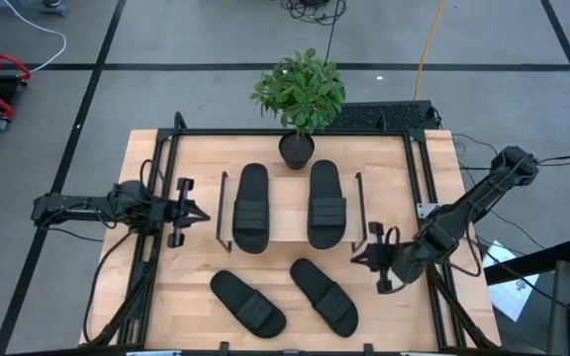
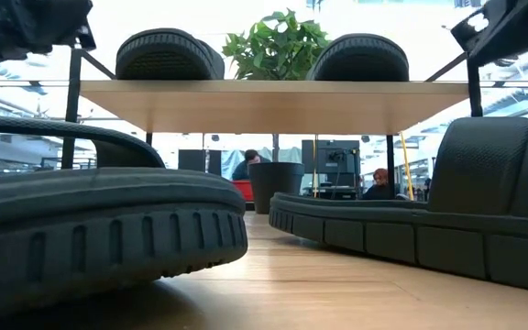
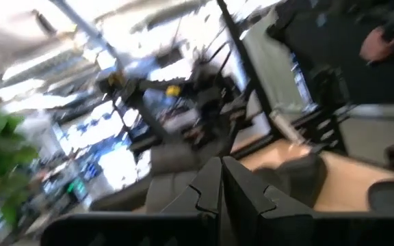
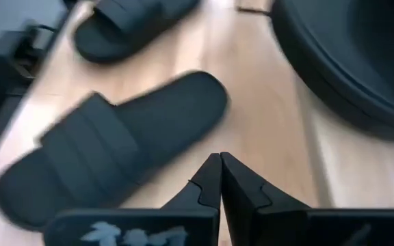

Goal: Pick and place slides into the shelf
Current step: Put the left black slide under the shelf

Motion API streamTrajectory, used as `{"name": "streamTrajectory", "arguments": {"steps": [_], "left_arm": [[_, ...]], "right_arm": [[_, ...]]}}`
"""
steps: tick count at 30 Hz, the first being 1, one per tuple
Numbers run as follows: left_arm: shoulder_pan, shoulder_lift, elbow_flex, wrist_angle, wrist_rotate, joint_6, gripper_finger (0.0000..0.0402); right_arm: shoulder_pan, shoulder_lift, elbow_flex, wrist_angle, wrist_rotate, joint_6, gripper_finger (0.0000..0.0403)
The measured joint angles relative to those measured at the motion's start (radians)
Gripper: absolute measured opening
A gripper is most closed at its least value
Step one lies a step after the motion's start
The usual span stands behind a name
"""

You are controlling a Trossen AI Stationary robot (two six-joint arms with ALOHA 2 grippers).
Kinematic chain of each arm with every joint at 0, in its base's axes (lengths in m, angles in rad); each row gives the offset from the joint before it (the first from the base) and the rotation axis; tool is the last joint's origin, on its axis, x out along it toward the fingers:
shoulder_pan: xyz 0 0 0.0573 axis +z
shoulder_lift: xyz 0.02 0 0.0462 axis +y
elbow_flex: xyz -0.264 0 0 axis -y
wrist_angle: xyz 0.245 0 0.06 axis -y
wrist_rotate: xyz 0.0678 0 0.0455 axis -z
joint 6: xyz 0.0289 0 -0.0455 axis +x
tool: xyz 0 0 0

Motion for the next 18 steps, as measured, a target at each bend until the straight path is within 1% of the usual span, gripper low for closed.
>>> {"name": "streamTrajectory", "arguments": {"steps": [2,5,8,12,14,16,18], "left_arm": [[-0.01,0.0,0.0,0.027,0.032,-0.004,0.0024],[-0.041,0.0,0.0,0.026,0.039,-0.011,0.0024],[-0.089,0.0,0.0,0.011,0.016,-0.011,0.0024],[-0.173,0.0,0.0,0.013,-0.016,-0.016,0.0024],[-0.229,0.003,0.0,0.016,-0.053,-0.033,0.0024],[-0.288,0.016,0.0,0.018,-0.122,-0.036,0.0024],[-0.345,0.036,0.0,0.018,-0.194,-0.009,0.0023]], "right_arm": [[0.023,0.0,0.01,0.015,-0.005,-0.018,0.0],[0.073,0.0,0.033,0.016,0.001,-0.019,0.0],[0.139,0.015,0.041,0.05,0.044,-0.031,0.0],[0.216,0.045,0.042,0.128,0.051,-0.05,0.0],[0.244,0.066,0.042,0.154,0.052,-0.04,0.0],[0.262,0.091,0.042,0.164,0.06,-0.017,0.0],[0.277,0.114,0.042,0.163,0.073,0.002,0.0]]}}
